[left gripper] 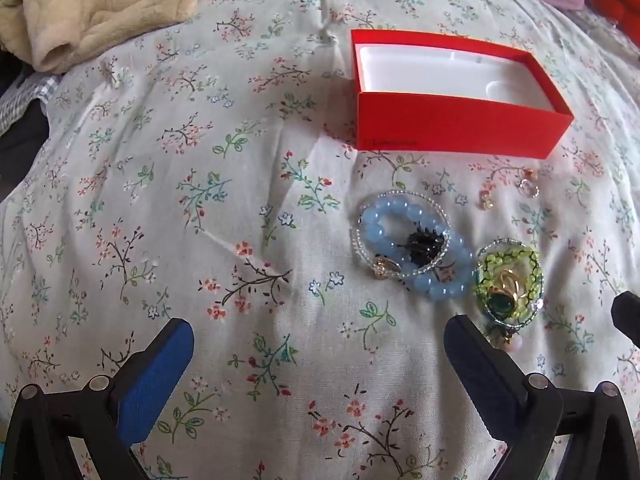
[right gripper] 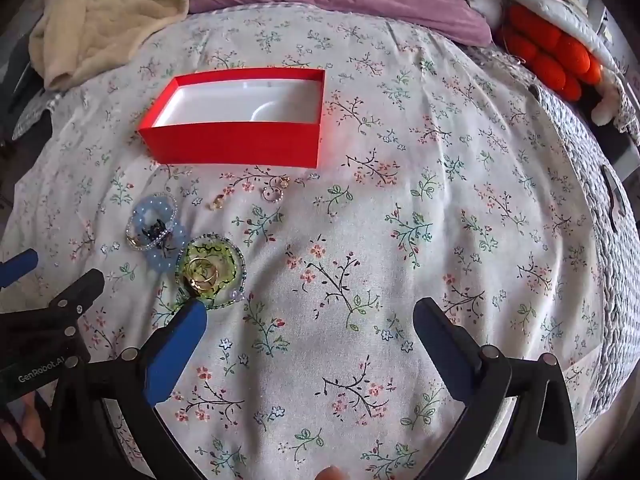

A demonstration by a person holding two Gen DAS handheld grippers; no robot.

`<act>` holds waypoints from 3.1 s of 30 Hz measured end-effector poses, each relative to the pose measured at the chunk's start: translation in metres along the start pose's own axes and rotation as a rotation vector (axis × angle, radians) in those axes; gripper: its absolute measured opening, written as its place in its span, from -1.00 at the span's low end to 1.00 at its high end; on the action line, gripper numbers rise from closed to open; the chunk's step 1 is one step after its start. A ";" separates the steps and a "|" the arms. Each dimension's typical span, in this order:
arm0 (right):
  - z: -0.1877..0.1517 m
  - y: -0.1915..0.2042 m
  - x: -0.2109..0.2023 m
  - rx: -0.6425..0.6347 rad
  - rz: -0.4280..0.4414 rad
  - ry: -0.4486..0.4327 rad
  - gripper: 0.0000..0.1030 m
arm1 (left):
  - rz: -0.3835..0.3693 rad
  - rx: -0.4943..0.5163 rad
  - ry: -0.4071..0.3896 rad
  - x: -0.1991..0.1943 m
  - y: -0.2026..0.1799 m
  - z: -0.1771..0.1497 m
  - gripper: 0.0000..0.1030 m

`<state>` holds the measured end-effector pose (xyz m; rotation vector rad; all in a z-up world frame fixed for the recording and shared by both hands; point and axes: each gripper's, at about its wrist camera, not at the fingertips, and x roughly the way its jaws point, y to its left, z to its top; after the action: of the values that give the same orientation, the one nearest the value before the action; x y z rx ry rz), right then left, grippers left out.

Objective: Organize jewelry

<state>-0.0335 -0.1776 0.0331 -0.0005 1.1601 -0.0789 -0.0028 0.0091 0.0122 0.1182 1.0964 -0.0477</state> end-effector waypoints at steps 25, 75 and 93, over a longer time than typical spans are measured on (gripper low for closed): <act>0.000 0.007 0.009 -0.014 -0.006 0.024 1.00 | -0.008 -0.002 0.017 0.003 -0.004 -0.003 0.99; -0.002 0.004 0.011 -0.017 -0.011 0.031 1.00 | -0.017 0.008 0.019 0.001 -0.004 -0.001 0.99; 0.024 -0.025 0.029 0.054 0.073 0.106 1.00 | -0.188 -0.076 0.049 -0.004 0.033 0.037 0.99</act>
<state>-0.0021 -0.2050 0.0172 0.0951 1.2620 -0.0463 0.0313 0.0378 0.0343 -0.0519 1.1545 -0.1724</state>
